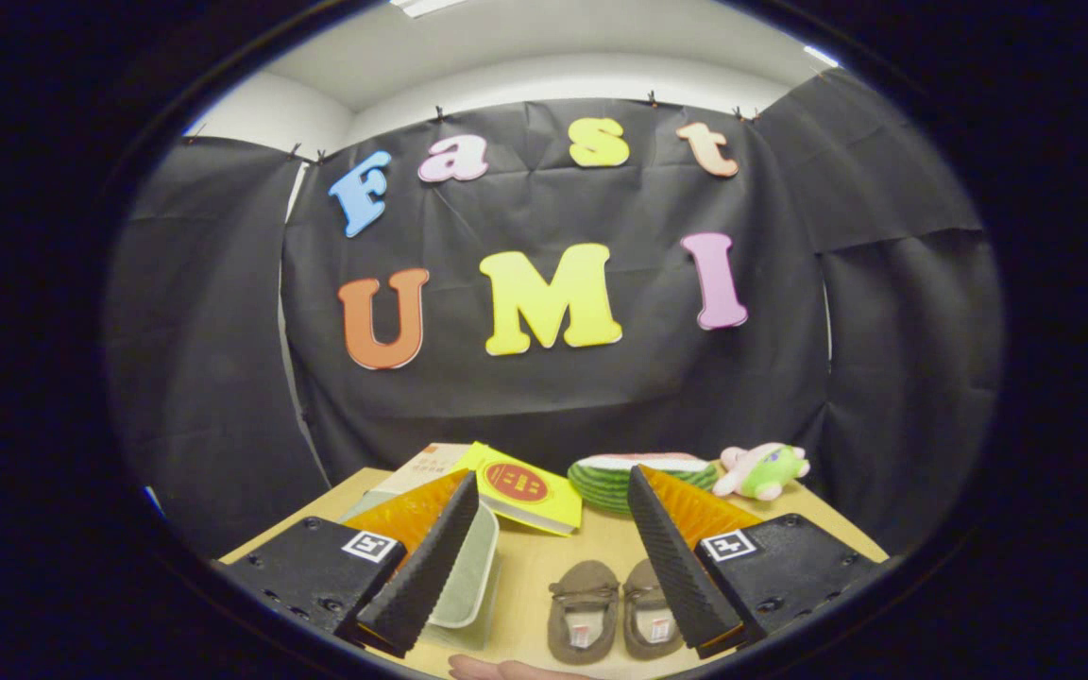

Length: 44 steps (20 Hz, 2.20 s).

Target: Open the storage box then place both shoes into the box .Put the left shoe in first, then the right shoe, with the right side of both shoes facing outward in a uniform manner.

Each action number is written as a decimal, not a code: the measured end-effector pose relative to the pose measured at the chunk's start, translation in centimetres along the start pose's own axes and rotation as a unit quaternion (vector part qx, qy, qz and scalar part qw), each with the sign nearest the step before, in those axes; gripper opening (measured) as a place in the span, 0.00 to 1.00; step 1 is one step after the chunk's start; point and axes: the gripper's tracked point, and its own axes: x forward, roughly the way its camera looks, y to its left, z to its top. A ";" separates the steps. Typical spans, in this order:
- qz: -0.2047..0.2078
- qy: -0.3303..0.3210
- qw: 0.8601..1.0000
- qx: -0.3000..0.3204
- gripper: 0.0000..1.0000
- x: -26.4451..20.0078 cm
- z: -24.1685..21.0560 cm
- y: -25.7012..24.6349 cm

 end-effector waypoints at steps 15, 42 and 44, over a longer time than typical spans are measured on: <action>0.267 0.285 0.889 0.240 0.99 10.9 -13.7 4.9; 0.399 0.344 0.763 0.375 0.07 8.4 -14.1 7.4; 0.414 0.342 0.766 0.355 0.06 7.0 -13.8 7.8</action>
